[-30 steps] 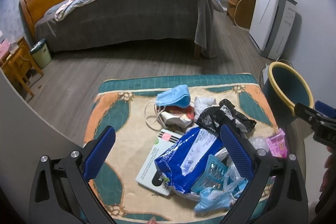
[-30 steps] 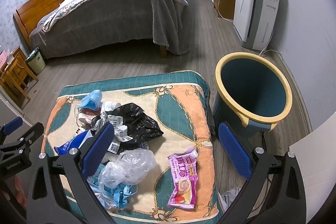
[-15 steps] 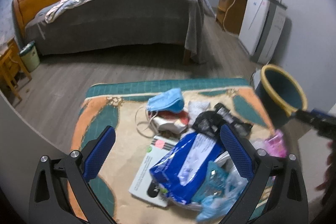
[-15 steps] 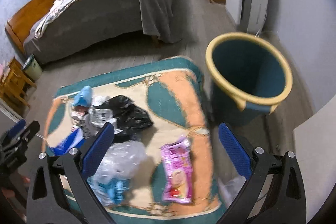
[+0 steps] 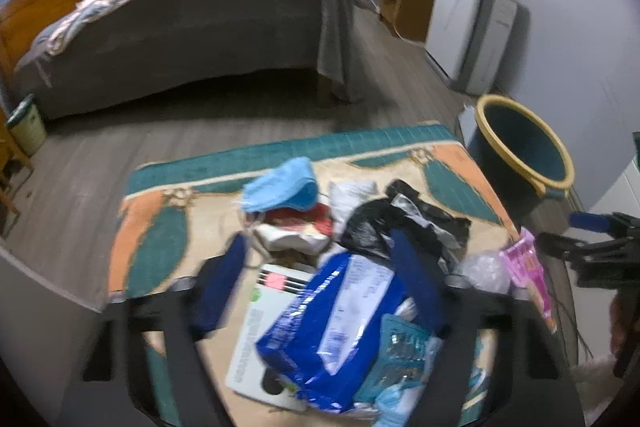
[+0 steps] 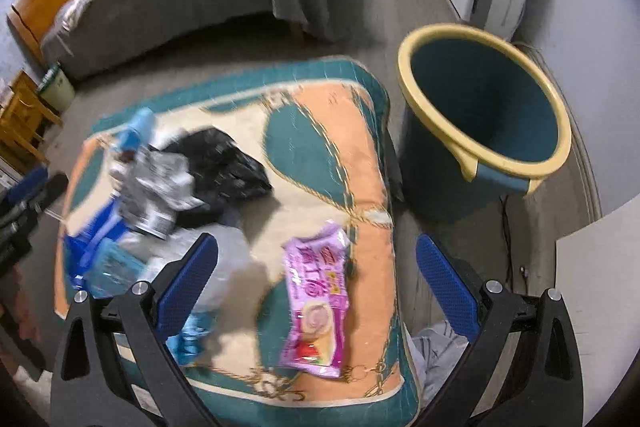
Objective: Collect trash
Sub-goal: 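Grasp the black plastic bag with the left tool while the right tool grasps the pink wrapper, then carry both items over the teal bin and open both tools to drop them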
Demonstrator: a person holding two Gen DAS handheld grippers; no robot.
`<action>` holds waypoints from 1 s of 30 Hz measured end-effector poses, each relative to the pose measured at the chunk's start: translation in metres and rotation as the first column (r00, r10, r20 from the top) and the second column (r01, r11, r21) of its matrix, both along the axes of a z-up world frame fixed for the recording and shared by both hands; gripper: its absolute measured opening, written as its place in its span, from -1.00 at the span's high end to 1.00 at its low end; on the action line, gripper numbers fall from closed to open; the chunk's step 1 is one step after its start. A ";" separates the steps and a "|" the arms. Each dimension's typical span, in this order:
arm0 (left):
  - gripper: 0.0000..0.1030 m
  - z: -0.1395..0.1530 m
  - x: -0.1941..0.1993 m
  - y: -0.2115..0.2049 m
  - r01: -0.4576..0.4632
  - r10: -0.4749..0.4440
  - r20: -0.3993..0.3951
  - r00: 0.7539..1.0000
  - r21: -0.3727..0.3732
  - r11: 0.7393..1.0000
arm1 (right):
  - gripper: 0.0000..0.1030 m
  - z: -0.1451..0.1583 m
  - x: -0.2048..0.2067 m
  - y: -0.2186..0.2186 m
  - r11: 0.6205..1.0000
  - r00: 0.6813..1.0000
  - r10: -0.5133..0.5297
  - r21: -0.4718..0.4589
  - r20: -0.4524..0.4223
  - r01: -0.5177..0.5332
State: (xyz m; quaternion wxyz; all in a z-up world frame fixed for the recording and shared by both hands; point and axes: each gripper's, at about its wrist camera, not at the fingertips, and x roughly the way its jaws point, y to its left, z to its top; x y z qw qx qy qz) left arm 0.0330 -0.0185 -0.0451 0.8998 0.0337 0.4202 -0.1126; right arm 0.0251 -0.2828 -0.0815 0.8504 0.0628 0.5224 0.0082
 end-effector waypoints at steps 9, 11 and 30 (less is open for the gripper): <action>-0.22 -0.020 0.020 -0.037 0.111 -0.116 -0.087 0.989 -0.064 0.992 | 0.00 -0.054 -0.001 0.006 0.997 0.973 0.052 0.065 -0.226 -0.039; -0.22 -0.025 0.024 -0.051 0.139 -0.143 -0.103 0.984 -0.045 0.989 | 0.22 -0.061 -0.002 0.009 0.996 0.965 0.063 0.075 -0.256 -0.045; 0.92 -0.014 0.033 -0.046 0.175 -0.177 -0.061 0.982 -0.039 0.984 | 0.55 0.032 0.006 -0.009 0.981 0.995 0.005 0.191 -0.098 0.014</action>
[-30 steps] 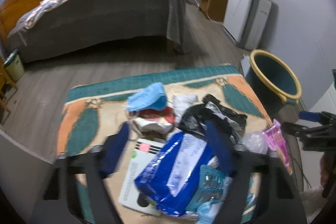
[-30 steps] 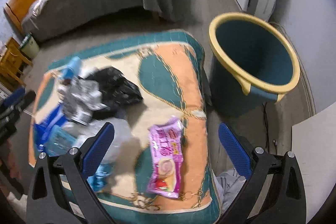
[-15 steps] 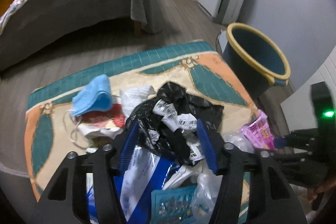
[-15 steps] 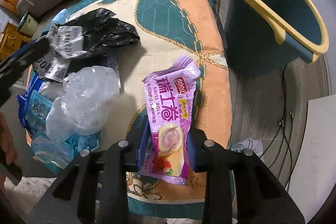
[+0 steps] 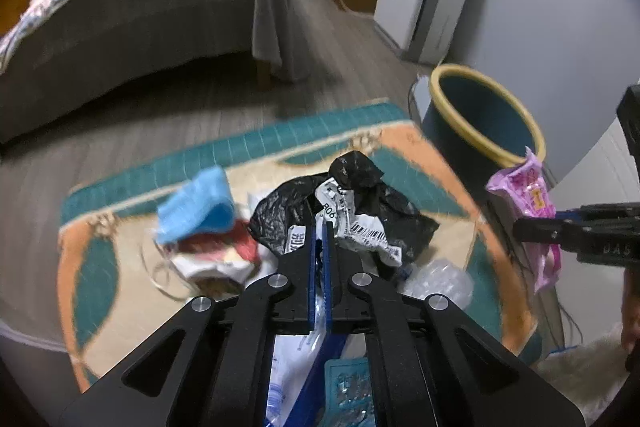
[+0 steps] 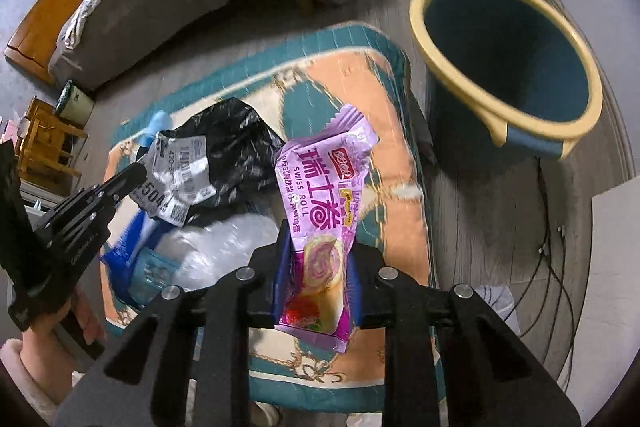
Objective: Collect trash
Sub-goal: 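Carry both items over the teal bin and open both tools to drop them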
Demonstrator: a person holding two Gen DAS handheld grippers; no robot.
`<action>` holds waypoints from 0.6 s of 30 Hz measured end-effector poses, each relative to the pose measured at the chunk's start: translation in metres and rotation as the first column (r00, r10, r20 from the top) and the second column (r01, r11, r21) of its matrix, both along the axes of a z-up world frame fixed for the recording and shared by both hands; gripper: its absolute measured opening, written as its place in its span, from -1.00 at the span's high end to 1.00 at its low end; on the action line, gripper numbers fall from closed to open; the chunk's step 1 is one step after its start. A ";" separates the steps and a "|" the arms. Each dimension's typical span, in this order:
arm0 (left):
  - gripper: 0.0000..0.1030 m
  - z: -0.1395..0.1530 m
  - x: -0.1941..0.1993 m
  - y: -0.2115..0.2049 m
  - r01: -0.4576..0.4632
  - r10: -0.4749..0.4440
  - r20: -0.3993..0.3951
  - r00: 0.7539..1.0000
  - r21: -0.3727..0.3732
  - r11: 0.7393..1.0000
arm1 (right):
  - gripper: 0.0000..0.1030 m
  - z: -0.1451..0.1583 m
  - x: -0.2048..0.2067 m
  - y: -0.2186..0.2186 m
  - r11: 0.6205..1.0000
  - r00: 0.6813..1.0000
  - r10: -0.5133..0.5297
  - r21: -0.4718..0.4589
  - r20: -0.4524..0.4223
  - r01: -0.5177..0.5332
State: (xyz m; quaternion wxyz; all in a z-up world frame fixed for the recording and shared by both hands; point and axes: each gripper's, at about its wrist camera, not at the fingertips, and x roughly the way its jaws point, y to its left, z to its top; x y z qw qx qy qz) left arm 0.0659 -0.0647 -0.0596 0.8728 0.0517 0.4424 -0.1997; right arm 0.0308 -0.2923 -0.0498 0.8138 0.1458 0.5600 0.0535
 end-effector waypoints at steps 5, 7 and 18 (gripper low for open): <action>0.92 0.042 -0.006 0.007 -0.030 0.033 0.103 0.994 -0.030 0.999 | 0.55 0.034 0.009 -0.003 0.998 0.993 0.010 -0.058 0.121 -0.003; 0.92 0.059 -0.003 0.008 -0.042 0.051 0.122 0.991 -0.073 0.996 | 0.55 0.039 0.019 -0.015 0.998 0.988 -0.003 -0.059 0.153 0.012; 0.92 0.100 0.053 -0.086 0.085 -0.064 0.137 0.988 -0.152 0.985 | 0.54 0.057 0.068 -0.150 0.958 0.926 -0.253 -0.060 0.280 0.280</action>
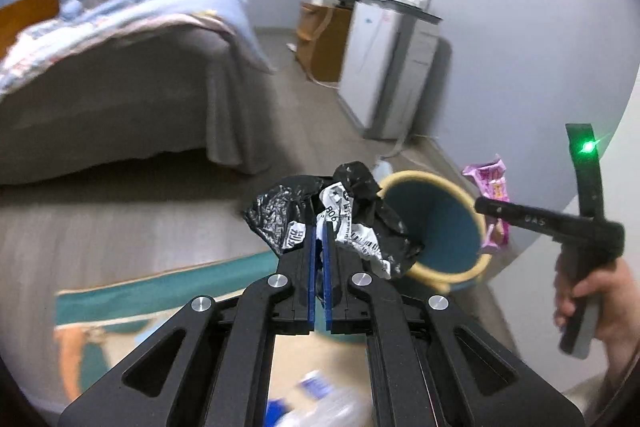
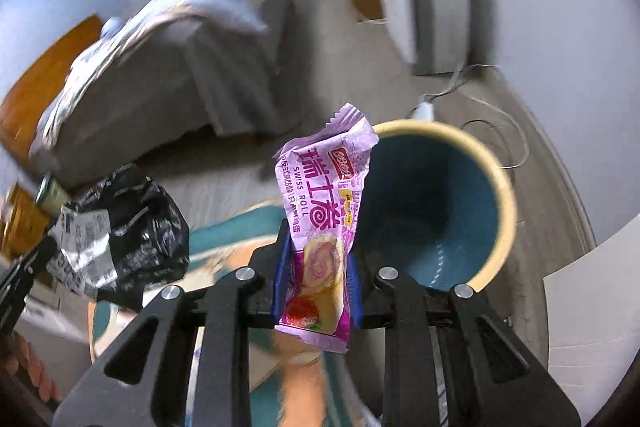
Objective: Collect trash
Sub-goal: 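Carry both items over the teal bin and open both tools to drop them, then move both tools back over the cushion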
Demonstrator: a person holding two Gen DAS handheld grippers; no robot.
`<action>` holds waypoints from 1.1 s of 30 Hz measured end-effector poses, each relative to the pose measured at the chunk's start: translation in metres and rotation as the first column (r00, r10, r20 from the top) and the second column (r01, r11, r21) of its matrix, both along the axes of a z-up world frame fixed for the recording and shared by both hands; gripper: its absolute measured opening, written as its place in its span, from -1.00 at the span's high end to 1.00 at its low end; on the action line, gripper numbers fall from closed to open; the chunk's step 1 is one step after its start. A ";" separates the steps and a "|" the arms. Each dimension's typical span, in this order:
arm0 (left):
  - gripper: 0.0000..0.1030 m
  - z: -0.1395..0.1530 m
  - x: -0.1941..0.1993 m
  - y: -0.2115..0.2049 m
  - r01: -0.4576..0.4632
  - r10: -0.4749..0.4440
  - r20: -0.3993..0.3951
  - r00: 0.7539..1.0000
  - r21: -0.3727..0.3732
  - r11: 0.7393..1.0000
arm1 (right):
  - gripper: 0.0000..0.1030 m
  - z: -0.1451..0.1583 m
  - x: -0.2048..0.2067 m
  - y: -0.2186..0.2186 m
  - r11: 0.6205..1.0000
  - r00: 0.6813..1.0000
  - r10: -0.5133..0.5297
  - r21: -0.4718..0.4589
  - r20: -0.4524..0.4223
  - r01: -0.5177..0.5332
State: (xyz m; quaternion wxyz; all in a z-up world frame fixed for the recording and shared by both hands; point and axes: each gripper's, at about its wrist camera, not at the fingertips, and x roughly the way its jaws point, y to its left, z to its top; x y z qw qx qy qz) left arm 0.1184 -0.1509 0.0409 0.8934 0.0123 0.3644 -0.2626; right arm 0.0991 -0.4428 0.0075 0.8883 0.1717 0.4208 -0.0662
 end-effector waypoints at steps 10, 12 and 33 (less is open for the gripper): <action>0.92 -0.062 0.031 -0.117 0.145 -0.142 -0.107 0.984 0.015 0.989 | 0.54 -0.025 0.015 -0.059 0.997 0.996 -0.079 0.024 -0.030 0.080; 0.89 -0.072 0.033 -0.130 0.173 -0.170 -0.110 0.979 0.013 0.985 | 0.50 -0.027 0.015 -0.062 0.997 0.997 -0.075 0.028 -0.019 0.076; -0.88 -0.029 0.016 -0.060 0.079 -0.085 0.082 0.993 0.081 0.994 | -0.90 -0.022 0.014 -0.051 0.995 0.995 -0.098 -0.024 -0.025 0.098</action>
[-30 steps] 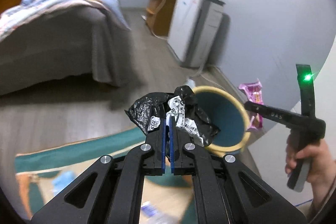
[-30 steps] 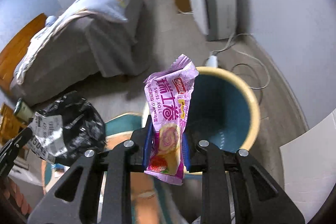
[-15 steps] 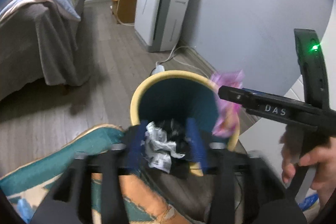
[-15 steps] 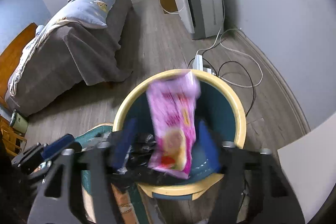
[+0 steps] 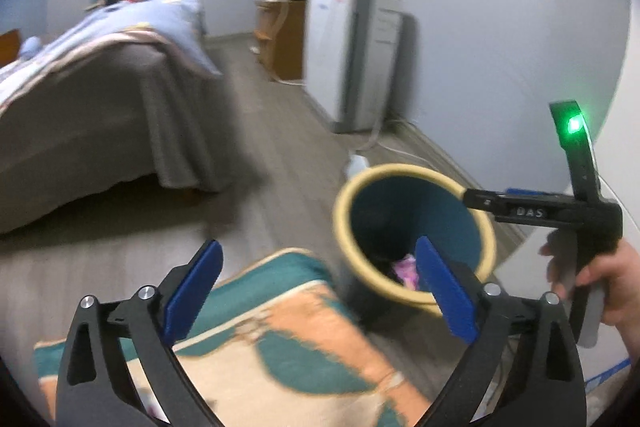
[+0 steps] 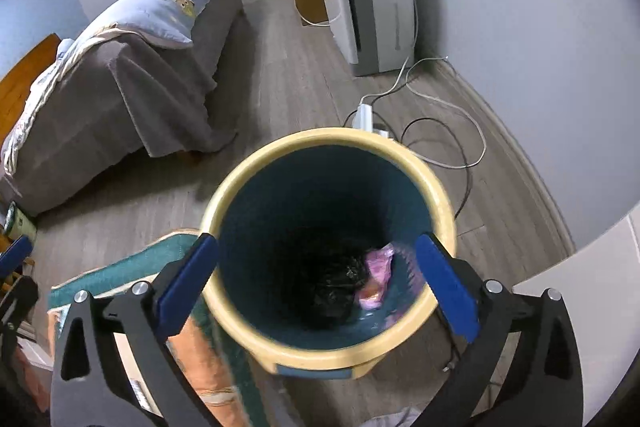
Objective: Collect trash
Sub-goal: 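Move both tools back over the cushion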
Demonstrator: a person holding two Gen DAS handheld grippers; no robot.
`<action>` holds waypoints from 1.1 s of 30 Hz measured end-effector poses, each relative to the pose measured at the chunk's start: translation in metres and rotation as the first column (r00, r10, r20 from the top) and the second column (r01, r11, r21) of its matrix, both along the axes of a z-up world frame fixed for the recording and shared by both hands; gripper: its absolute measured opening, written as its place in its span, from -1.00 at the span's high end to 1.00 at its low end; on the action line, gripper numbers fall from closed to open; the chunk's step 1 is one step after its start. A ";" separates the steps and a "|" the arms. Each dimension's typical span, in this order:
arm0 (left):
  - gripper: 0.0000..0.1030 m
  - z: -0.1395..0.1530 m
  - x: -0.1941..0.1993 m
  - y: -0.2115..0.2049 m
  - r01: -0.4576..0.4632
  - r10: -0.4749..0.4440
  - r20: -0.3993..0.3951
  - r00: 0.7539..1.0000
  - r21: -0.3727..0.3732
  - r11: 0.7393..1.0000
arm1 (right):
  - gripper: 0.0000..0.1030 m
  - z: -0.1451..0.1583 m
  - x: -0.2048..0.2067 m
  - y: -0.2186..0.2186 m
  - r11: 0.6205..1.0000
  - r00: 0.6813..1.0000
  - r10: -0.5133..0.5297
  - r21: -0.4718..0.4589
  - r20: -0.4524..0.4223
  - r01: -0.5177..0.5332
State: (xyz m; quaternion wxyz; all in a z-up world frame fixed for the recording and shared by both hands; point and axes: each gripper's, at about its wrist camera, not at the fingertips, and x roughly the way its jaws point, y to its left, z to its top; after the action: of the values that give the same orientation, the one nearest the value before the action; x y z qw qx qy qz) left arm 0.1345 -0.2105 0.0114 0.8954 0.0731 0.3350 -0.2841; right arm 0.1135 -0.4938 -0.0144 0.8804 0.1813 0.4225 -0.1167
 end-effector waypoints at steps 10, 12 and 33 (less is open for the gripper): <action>-0.91 0.029 -0.025 0.127 -0.317 0.315 0.039 0.948 0.041 0.948 | -0.90 0.051 -0.001 0.111 0.992 0.996 0.092 -0.090 0.013 -0.090; -0.91 0.028 -0.031 0.150 -0.366 0.363 0.052 0.930 0.052 0.929 | -0.90 0.057 -0.001 0.140 0.986 0.992 0.128 -0.105 0.009 -0.127; -0.91 -0.048 -0.049 0.269 -0.404 0.423 -0.069 0.904 0.191 0.895 | -0.89 0.000 -0.035 0.276 0.928 0.923 0.372 0.021 -0.101 -0.372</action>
State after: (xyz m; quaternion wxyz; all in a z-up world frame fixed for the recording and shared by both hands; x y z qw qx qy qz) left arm 0.0855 0.0581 -0.0369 0.9061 0.0616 0.4142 -0.0606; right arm 0.0786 -0.2175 -0.0144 0.8634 0.0925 0.4941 0.0435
